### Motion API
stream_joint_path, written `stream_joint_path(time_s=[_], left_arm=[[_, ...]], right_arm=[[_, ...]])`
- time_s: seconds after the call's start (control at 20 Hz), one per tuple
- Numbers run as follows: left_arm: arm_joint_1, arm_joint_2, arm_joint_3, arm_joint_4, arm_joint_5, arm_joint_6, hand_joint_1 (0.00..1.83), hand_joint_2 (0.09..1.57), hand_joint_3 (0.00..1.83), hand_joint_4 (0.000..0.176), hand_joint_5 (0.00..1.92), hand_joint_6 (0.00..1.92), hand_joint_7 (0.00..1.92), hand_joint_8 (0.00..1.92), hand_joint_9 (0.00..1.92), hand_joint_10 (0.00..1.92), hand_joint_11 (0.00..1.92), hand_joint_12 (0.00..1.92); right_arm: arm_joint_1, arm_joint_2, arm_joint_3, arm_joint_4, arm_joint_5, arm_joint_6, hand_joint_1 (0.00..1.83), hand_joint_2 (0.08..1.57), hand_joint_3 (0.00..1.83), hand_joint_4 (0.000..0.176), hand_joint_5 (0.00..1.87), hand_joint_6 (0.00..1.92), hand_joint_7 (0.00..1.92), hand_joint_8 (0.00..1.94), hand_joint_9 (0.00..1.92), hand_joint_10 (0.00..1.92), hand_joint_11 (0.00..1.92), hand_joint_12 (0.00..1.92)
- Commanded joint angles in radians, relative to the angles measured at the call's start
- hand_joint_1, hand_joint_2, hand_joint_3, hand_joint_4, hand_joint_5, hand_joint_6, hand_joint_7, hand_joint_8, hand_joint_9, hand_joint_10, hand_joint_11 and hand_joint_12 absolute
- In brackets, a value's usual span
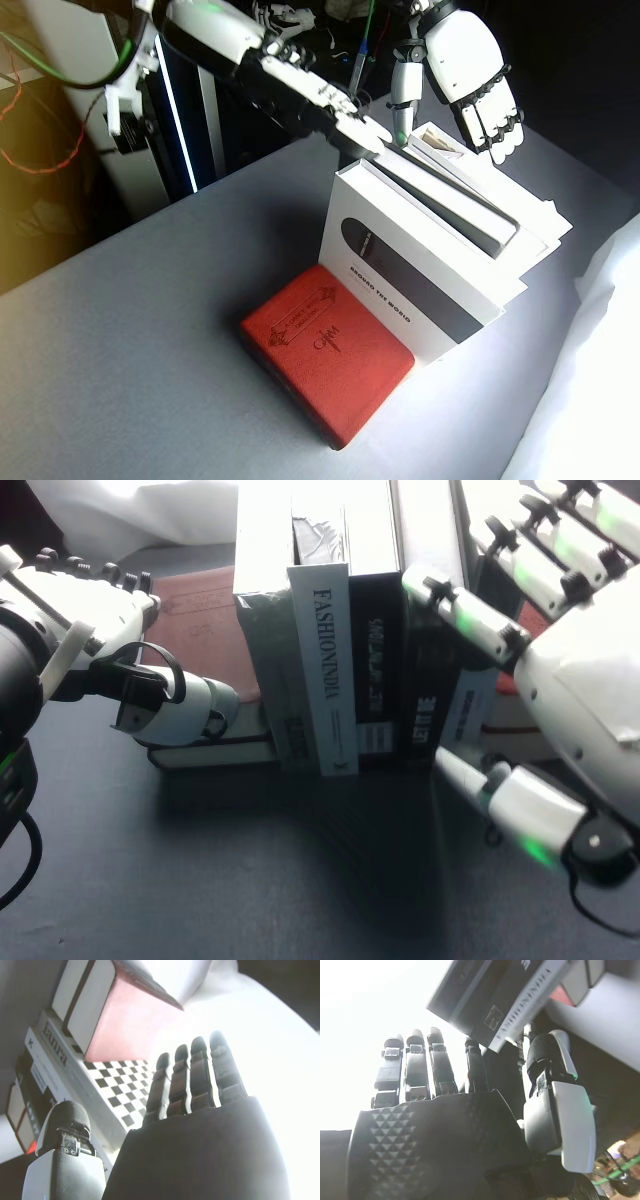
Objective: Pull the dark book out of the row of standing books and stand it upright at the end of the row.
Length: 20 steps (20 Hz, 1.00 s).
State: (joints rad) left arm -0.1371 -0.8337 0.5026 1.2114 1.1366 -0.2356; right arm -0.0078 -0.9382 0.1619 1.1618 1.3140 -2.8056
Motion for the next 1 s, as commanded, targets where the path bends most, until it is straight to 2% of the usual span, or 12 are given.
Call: stream_joint_path(time_s=[0.0, 0.1, 0.6, 0.95], left_arm=[[-0.014, 0.007, 0.001, 0.088, 0.014, 0.002, 0.00, 1.17, 0.00, 0.000, 0.07, 0.01, 0.06, 0.01, 0.05, 0.01, 0.04, 0.03], [-0.014, 0.007, 0.001, 0.087, 0.014, 0.002, 0.00, 1.17, 0.00, 0.000, 0.07, 0.01, 0.06, 0.00, 0.04, 0.00, 0.03, 0.03], [-0.016, 0.007, 0.001, 0.081, 0.014, 0.003, 0.00, 1.17, 0.00, 0.000, 0.06, 0.00, 0.05, 0.00, 0.03, 0.00, 0.01, 0.03], [-0.016, 0.007, 0.001, 0.080, 0.015, 0.005, 0.00, 1.16, 0.00, 0.000, 0.07, 0.00, 0.07, 0.01, 0.04, 0.00, 0.02, 0.04]], right_arm=[[0.000, 0.010, -0.021, -0.051, 0.038, -0.021, 0.00, 1.21, 0.00, 0.000, 0.06, 0.01, 0.05, 0.01, 0.01, 0.00, 0.00, 0.00], [0.000, 0.010, -0.046, -0.015, 0.061, -0.054, 0.00, 1.22, 0.00, 0.000, 0.06, 0.01, 0.04, 0.01, 0.00, 0.00, 0.00, 0.00], [-0.016, 0.021, -0.127, 0.047, 0.117, -0.094, 0.00, 1.23, 0.00, 0.000, 0.06, 0.00, 0.04, 0.00, 0.00, 0.00, 0.00, 0.00], [-0.045, 0.023, -0.148, 0.085, 0.123, -0.104, 0.00, 1.25, 0.01, 0.000, 0.09, 0.02, 0.07, 0.01, 0.03, 0.01, 0.00, 0.00]])
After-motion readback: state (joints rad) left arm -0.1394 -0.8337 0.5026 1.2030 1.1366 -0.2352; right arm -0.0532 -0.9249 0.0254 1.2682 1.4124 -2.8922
